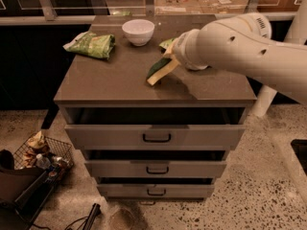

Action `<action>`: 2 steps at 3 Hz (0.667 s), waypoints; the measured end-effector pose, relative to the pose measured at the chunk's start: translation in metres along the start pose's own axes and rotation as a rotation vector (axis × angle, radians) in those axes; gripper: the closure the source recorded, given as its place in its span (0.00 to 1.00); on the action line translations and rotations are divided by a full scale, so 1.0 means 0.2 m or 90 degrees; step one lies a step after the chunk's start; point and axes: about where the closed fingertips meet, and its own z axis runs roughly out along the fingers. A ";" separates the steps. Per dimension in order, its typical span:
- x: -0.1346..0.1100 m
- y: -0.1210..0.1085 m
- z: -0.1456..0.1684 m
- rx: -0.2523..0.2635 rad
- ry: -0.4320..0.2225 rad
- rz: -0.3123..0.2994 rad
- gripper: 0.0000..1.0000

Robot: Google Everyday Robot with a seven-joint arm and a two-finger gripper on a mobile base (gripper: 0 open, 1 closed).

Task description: Pick sponge from white bowl and place on counter

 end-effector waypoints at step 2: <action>0.25 0.19 0.34 -0.123 0.096 0.043 0.84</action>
Offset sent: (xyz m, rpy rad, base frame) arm 0.0311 0.1462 -0.0602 0.4236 0.1161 0.3037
